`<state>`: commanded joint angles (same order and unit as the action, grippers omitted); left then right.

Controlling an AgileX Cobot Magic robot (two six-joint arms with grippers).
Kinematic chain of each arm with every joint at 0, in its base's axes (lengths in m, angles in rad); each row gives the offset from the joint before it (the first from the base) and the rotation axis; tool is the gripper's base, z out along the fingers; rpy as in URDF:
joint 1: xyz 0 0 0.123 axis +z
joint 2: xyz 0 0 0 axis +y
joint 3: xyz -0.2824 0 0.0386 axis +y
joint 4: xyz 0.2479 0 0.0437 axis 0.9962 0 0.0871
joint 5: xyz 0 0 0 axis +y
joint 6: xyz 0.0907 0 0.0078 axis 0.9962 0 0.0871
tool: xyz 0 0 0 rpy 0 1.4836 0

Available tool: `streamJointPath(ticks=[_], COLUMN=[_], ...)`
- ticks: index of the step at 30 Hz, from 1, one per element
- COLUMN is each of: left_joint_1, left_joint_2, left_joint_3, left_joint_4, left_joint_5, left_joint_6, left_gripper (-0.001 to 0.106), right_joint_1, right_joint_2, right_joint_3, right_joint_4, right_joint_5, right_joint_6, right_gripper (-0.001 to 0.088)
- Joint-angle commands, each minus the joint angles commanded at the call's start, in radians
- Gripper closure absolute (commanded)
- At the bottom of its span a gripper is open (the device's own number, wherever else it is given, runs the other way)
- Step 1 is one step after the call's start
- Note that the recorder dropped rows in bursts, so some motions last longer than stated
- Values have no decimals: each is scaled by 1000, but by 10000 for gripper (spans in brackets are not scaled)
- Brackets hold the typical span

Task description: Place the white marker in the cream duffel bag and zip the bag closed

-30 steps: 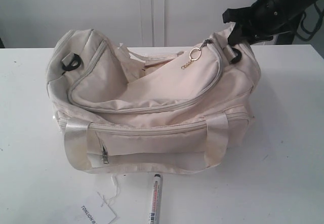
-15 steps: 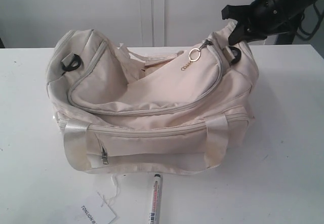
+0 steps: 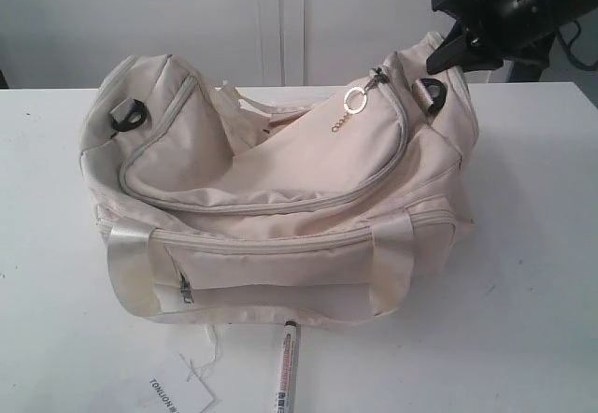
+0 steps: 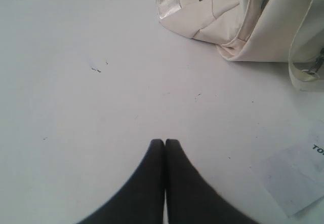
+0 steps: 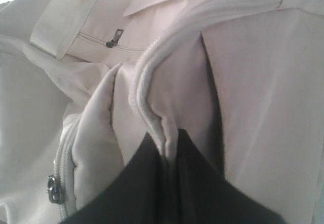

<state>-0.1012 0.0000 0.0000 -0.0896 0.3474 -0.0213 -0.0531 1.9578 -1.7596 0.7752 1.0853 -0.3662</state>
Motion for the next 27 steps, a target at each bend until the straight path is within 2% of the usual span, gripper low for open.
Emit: streamJointPath(ticks=[14, 16, 23, 27], left_joint_1=[0, 0, 0, 0], left_joint_2=[0, 0, 0, 0], left_joint_3=[0, 0, 0, 0], left_joint_4=[0, 0, -15, -15], left_joint_5=[-57, -94, -364, -439], left_joint_6=[0, -5, -8, -8], left_gripper=[1053, 1053, 1053, 1053], right_joint_1=[0, 0, 0, 0], right_joint_2=[40, 40, 40, 40], right_joint_3=[0, 2, 2, 2], right_joint_4=[36, 36, 36, 36], right_joint_5=[-33, -62, -81, -81], right_joint_6=[-30, -30, -30, -30], right_gripper=[838, 838, 838, 838])
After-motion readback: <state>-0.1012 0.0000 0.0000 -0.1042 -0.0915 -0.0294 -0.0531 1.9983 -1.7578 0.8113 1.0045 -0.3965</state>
